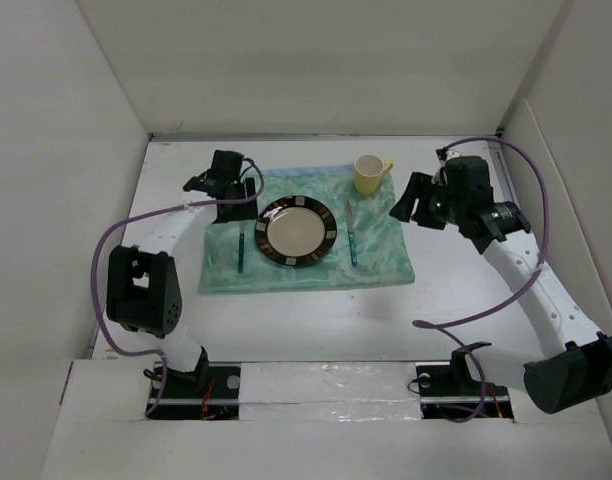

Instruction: Set the dinner table for one person

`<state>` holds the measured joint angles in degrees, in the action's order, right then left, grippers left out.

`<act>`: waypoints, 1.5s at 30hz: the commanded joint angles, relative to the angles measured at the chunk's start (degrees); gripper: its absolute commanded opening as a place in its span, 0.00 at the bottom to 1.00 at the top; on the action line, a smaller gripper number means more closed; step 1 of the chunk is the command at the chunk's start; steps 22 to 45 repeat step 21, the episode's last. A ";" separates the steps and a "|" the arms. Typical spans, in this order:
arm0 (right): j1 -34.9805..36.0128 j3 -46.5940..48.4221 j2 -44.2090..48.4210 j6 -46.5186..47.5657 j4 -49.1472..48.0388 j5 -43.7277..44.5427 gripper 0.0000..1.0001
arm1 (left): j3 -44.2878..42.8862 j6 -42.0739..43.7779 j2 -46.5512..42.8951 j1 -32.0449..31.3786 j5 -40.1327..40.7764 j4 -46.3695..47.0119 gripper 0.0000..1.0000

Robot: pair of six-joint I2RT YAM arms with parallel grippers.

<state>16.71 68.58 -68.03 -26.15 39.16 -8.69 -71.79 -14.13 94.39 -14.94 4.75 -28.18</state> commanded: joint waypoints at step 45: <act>-0.36 20.29 11.96 -4.35 -6.99 14.32 0.79 | -15.67 -14.16 -42.44 1.23 11.33 -0.11 0.99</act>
